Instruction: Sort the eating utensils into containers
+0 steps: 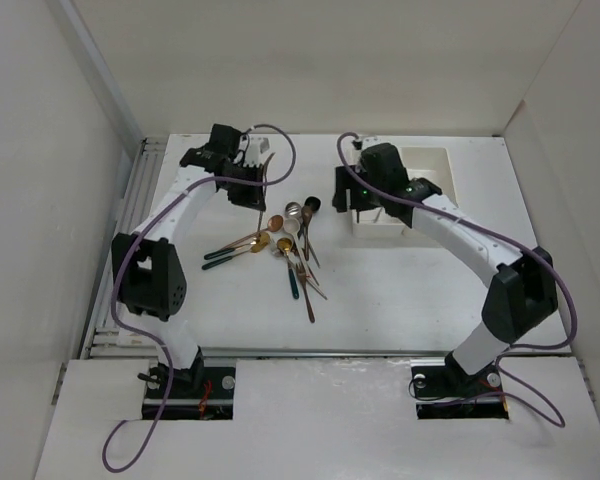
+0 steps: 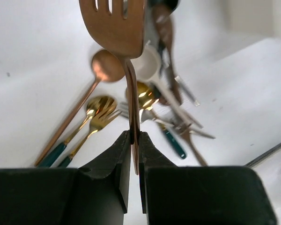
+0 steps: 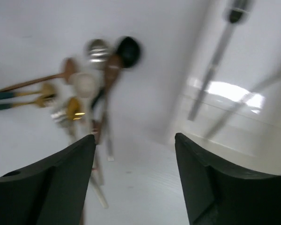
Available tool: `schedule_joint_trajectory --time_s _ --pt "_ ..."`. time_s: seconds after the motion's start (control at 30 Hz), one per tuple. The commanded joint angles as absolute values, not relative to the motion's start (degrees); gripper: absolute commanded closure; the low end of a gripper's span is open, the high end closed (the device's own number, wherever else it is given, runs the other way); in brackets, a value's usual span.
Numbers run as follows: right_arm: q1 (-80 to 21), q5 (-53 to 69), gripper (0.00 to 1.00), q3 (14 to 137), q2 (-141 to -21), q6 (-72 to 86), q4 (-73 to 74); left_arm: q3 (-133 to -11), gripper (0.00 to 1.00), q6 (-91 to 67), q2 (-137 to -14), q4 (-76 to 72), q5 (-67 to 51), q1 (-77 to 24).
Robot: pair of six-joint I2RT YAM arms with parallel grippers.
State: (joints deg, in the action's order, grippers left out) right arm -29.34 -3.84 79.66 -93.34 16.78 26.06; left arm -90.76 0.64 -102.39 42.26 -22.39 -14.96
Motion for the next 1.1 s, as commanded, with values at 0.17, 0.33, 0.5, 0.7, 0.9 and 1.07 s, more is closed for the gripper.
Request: schedule_joint_trajectory --time_s 0.17,0.33,0.5,0.7,0.9,1.07 --pt "-38.9 20.0 0.18 85.2 -96.2 23.7 1.9 -97.0 1.0 -9.0 -95.3 34.2 -31.3 -15.0" --pt "-38.9 21.7 0.2 91.1 -102.3 25.7 1.4 -97.7 1.0 -12.5 -94.1 33.0 -34.5 -15.0" --pt "-38.9 21.7 0.22 91.7 -105.0 26.8 1.4 -97.7 1.0 -14.4 -93.6 31.9 -35.7 -15.0" --pt "-38.9 20.2 0.31 91.1 -105.6 27.3 1.4 -97.7 1.0 -14.9 -93.1 30.8 -37.6 -15.0" --pt "-38.9 20.2 1.0 91.8 -106.7 28.4 0.1 -95.7 1.0 -15.5 -93.1 30.3 -39.3 -15.0" --pt "-38.9 18.3 1.0 90.5 -106.0 28.4 -0.5 -95.7 0.8 -13.8 -93.6 30.3 -40.1 -15.0"
